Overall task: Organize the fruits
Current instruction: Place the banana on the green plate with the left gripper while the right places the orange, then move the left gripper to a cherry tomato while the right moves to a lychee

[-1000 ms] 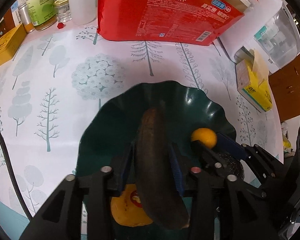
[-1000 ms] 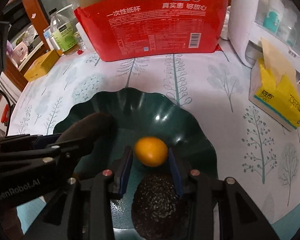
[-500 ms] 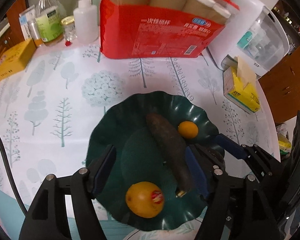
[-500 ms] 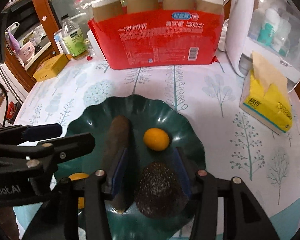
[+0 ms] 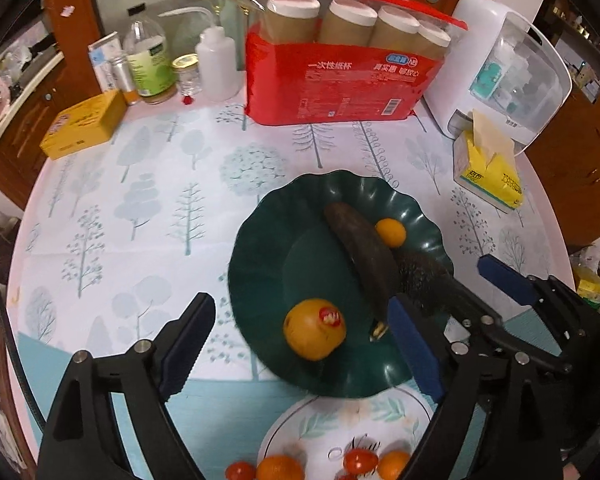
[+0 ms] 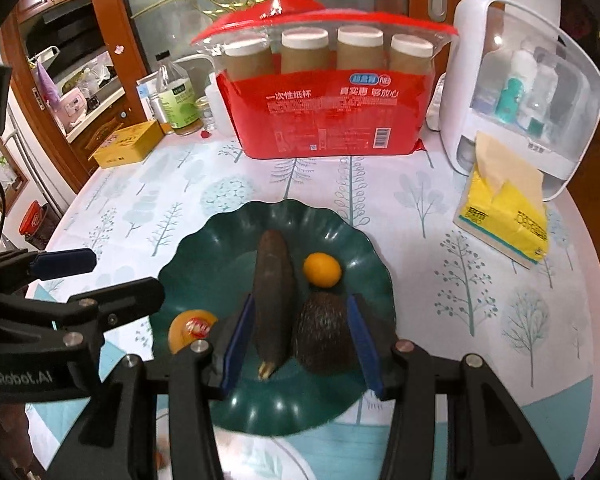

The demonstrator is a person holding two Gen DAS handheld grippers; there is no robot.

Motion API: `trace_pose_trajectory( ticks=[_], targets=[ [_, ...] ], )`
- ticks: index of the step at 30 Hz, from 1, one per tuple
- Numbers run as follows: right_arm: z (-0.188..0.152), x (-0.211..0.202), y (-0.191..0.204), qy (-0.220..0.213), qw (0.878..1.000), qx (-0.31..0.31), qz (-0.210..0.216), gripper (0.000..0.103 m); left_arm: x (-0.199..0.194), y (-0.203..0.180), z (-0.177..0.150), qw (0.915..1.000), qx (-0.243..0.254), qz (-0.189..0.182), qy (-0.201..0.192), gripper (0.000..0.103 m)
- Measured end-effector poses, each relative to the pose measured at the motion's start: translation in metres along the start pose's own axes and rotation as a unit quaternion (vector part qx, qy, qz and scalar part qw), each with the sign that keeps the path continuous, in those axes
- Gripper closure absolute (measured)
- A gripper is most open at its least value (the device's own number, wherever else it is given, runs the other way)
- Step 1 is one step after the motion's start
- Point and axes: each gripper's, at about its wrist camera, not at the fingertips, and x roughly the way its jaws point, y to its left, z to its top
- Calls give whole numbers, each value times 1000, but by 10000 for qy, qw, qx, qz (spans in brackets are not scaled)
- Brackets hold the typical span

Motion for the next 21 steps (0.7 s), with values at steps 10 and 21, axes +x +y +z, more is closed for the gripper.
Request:
trace_pose_trajectory(
  ticks=[10, 21],
  targets=[
    [-19, -56, -2, -199, 9998, -81, 17, 54, -56, -6, -35, 9994, -95, 179, -269, 6],
    [-50, -113, 1, -351, 9990, -289, 55, 54, -109, -13, -77, 9974, -145, 384, -584, 4]
  ],
)
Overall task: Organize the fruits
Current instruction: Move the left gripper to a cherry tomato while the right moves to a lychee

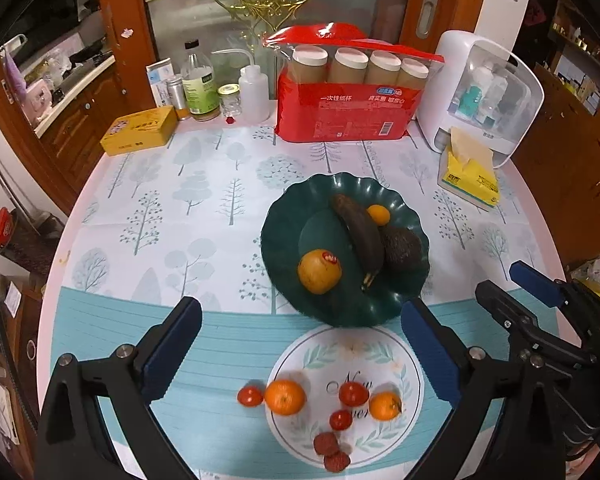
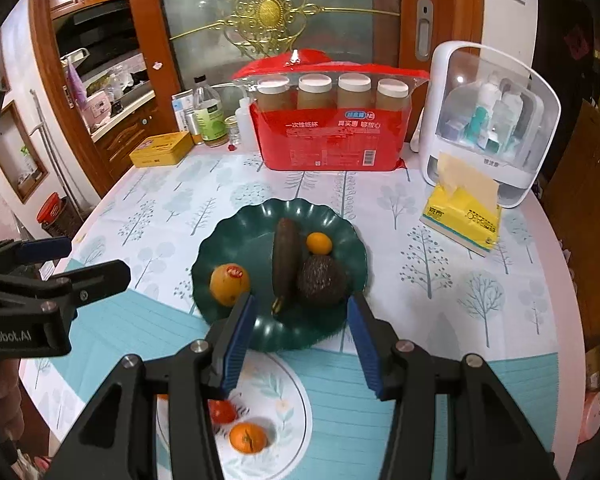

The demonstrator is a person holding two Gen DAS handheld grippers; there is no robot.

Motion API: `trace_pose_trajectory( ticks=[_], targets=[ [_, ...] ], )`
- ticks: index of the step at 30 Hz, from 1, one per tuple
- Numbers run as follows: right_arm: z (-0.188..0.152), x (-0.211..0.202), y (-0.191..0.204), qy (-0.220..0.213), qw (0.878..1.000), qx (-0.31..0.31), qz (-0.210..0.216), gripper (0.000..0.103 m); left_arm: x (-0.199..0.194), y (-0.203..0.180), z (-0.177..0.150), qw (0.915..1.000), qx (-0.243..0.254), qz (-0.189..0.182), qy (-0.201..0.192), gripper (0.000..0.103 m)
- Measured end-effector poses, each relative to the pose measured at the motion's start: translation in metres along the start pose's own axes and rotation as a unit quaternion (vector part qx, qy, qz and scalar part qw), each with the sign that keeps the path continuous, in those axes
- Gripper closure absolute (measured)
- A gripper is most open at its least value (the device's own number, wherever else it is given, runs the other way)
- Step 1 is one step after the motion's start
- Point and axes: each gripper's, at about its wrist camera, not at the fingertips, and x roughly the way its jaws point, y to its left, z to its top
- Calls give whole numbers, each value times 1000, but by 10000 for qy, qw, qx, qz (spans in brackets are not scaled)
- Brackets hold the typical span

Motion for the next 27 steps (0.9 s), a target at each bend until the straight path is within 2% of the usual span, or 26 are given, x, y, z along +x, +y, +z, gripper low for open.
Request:
trace_pose_trajectory(
  ticks=[10, 18, 22, 27],
  targets=[
    [-32, -30, 13, -20, 9996, -164, 211, 53, -30, 4, -37, 9993, 248, 236, -115, 4],
    [-58, -36, 27, 110, 9992, -144, 344, 53, -38, 24, -61, 9981, 439, 392, -159, 4],
    [-70, -34, 38, 218, 9991, -61, 363, 53, -31, 40, -71, 9977, 569, 373, -17, 4],
    [-90, -26, 50, 464, 9985, 88, 272, 52, -10, 62, -88, 9962, 828, 125, 251, 4]
  ],
)
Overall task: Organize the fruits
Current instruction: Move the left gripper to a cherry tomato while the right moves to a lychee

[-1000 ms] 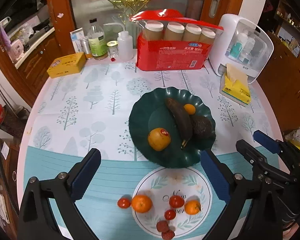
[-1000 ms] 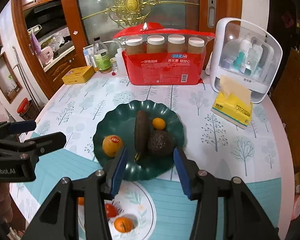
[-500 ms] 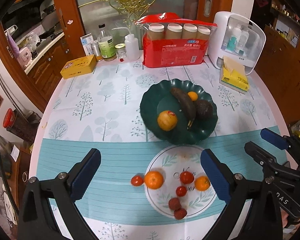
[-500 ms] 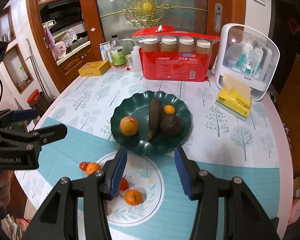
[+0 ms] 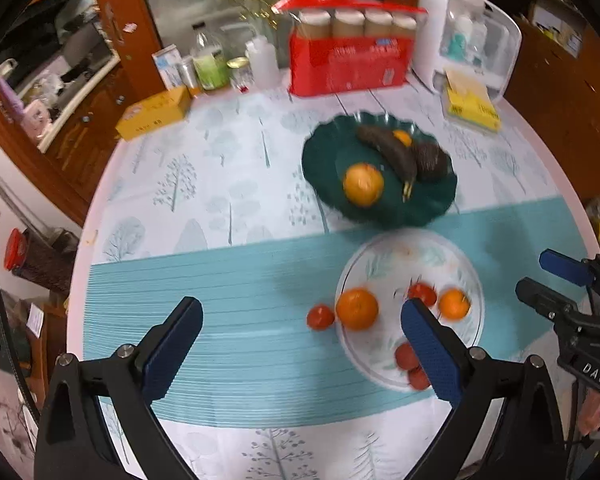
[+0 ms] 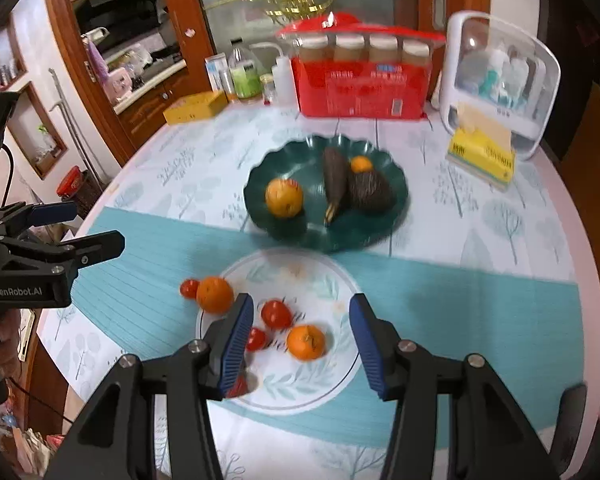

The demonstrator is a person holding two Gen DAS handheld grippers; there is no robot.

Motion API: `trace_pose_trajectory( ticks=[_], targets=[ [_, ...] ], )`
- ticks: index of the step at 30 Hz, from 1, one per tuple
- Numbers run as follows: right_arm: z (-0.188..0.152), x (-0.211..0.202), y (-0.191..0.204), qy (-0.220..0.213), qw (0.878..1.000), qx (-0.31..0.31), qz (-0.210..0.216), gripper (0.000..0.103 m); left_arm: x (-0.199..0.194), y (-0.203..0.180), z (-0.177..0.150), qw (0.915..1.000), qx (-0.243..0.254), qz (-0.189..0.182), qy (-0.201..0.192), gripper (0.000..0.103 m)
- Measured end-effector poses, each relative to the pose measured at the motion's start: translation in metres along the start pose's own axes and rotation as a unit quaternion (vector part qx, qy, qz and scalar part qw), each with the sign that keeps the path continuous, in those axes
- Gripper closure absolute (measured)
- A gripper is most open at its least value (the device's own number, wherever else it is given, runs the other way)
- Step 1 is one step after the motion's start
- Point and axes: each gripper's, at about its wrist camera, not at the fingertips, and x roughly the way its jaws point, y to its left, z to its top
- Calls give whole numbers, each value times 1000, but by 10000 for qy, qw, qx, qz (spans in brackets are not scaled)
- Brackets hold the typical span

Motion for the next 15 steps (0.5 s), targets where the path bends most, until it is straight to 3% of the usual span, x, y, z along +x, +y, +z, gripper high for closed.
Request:
trace_pose_trajectory(
  ticks=[8, 15],
  targets=[
    [-46, 37, 20, 656, 9973, 340, -7, 53, 48, 10, -27, 9958, 791, -319, 321, 10],
    [-69, 62, 43, 969, 9939, 509, 103, 53, 88, 14, -30, 9889, 1174, -685, 602, 24]
  ],
)
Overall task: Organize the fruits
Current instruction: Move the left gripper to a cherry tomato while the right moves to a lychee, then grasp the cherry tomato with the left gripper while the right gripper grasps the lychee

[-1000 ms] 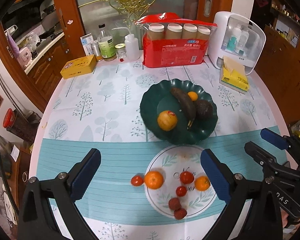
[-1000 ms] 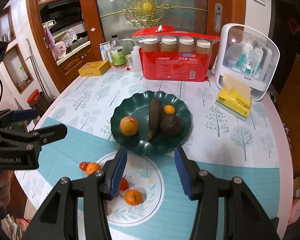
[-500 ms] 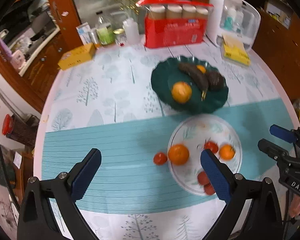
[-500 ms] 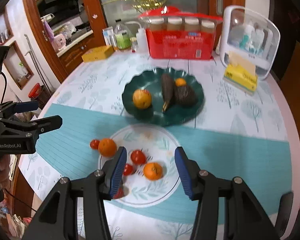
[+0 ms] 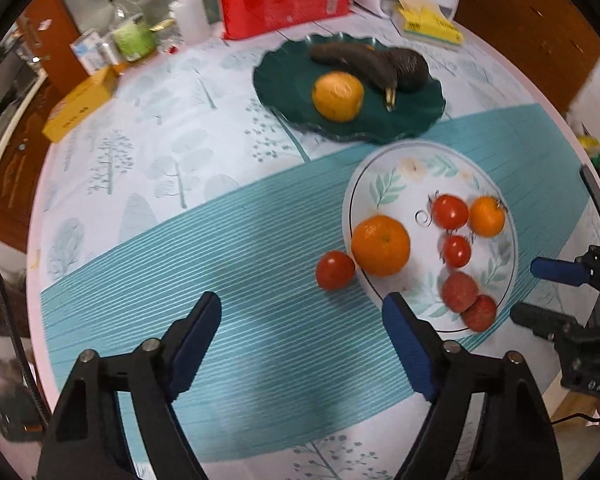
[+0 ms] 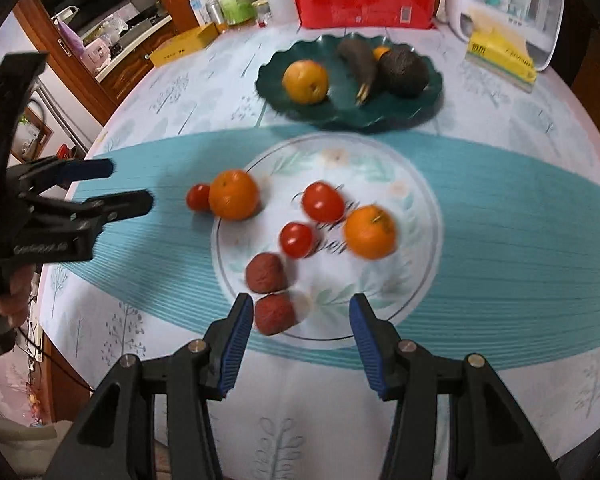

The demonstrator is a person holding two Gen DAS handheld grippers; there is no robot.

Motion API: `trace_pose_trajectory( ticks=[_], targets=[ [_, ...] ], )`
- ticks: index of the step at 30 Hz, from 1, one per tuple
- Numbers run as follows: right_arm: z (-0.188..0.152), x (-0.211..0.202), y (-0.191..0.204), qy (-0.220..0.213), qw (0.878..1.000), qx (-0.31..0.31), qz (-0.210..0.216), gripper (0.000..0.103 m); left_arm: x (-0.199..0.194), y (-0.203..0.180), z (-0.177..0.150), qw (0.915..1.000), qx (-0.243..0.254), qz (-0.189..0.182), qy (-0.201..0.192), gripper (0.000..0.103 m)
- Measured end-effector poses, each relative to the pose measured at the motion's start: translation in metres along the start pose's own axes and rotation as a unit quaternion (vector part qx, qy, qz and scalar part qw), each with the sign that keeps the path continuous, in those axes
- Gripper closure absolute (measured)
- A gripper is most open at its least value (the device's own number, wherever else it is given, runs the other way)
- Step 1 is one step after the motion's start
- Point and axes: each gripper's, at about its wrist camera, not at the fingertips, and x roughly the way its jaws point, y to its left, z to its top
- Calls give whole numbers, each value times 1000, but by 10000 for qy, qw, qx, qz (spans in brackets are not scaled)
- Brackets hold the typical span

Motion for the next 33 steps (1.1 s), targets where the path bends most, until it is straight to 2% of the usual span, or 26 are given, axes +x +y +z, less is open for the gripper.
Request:
trace_pose_trajectory(
  ticks=[7, 12, 17, 19, 21, 25, 28, 33],
  targets=[
    [-8, 21, 18, 116, 9998, 129, -51, 53, 29, 0, 4, 9985, 393, -354, 170, 38],
    [-11, 29, 20, 152, 9996, 199, -124, 53, 45, -2, 4, 9966, 525, -558, 312, 51],
    [-14, 39, 22, 199, 9993, 253, -189, 53, 57, -2, 5, 9954, 572, -685, 342, 59],
    [-15, 42, 23, 201, 9992, 260, -216, 55, 61, -1, 7, 9952, 535, -744, 352, 64],
    [-16, 44, 25, 212, 9992, 240, -238, 64, 63, 0, 8, 9950, 513, -793, 313, 65],
    [-17, 48, 24, 209, 9988, 280, -356, 72, 65, 0, 10, 9944, 481, -904, 249, 71],
    [-18, 47, 21, 163, 9988, 364, -293, 72, 65, -2, 10, 9940, 524, -942, 207, 78],
    [-22, 46, 21, 112, 9988, 367, -297, 73, 63, -6, 9, 9940, 536, -948, 116, 79]
  ],
)
